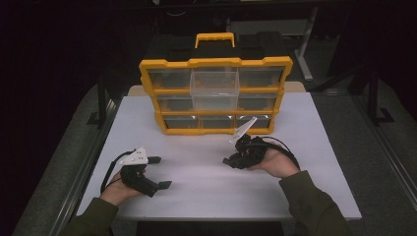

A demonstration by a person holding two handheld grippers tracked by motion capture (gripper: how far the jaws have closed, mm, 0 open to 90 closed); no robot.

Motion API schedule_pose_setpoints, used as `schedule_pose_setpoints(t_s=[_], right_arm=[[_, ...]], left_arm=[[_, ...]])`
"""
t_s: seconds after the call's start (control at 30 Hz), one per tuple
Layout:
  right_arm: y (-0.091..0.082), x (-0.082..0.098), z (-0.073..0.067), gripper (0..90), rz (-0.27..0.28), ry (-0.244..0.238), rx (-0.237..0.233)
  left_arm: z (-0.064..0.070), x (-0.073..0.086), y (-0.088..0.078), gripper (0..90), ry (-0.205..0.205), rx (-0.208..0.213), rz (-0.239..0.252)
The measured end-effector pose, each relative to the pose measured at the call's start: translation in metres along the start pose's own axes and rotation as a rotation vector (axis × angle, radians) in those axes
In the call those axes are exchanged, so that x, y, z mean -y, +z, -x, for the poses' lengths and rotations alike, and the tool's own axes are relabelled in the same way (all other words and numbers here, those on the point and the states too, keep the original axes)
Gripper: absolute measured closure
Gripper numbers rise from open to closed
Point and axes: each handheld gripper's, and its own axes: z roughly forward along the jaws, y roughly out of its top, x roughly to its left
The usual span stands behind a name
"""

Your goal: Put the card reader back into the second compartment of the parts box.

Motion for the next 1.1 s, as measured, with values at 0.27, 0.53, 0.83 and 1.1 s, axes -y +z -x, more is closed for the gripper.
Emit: schedule_pose_setpoints(t_s=[0.27, 0.53, 0.83, 1.1], right_arm=[[-0.016, -0.002, 0.004, 72.5, 0.016, 0.007, 0.003], [-0.038, -0.009, 0.008, 72.5, 0.027, 0.008, -0.01], [-0.055, -0.016, 0.013, 72.5, 0.028, 0.008, -0.009], [-0.075, -0.024, 0.015, 72.5, 0.032, 0.003, 0.0]], left_arm=[[0.0, 0.0, 0.0, 0.0, -0.003, -0.001, 0.002], [0.0, 0.0, 0.0, 0.0, -0.009, -0.002, 0.003], [0.0, 0.001, 0.0, 0.0, -0.009, -0.001, 0.002], [0.001, 0.001, 0.001, 0.0, -0.012, 0.001, 0.002]])
